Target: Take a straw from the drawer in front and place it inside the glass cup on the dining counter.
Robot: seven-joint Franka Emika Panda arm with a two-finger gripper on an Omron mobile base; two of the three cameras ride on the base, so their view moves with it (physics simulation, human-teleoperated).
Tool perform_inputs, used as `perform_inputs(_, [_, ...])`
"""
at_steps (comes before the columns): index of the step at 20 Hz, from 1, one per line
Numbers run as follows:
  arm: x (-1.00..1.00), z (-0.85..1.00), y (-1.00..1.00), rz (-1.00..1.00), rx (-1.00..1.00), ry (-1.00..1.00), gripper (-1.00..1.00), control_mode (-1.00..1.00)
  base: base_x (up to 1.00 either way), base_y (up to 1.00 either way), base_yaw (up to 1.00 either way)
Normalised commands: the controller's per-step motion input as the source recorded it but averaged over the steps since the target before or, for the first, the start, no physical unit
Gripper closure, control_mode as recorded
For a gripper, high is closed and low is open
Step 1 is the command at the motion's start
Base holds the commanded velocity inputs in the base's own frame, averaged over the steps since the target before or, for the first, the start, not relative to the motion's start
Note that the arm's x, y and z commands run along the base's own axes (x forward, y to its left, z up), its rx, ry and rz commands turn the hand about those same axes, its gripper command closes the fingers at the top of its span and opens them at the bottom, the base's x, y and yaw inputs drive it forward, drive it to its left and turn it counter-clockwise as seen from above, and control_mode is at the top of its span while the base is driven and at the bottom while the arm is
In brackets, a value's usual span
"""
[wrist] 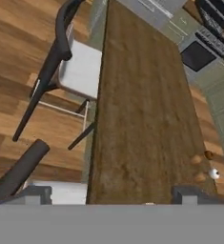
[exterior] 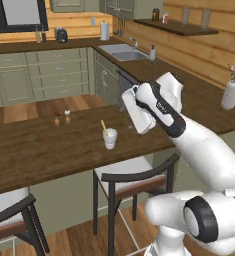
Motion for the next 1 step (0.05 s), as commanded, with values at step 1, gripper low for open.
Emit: perform_inputs(1, [-0.79,-0.07,0.0,-0.21,-0.37,0.03,-1.0,-1.0,0.0,0.0,0.0])
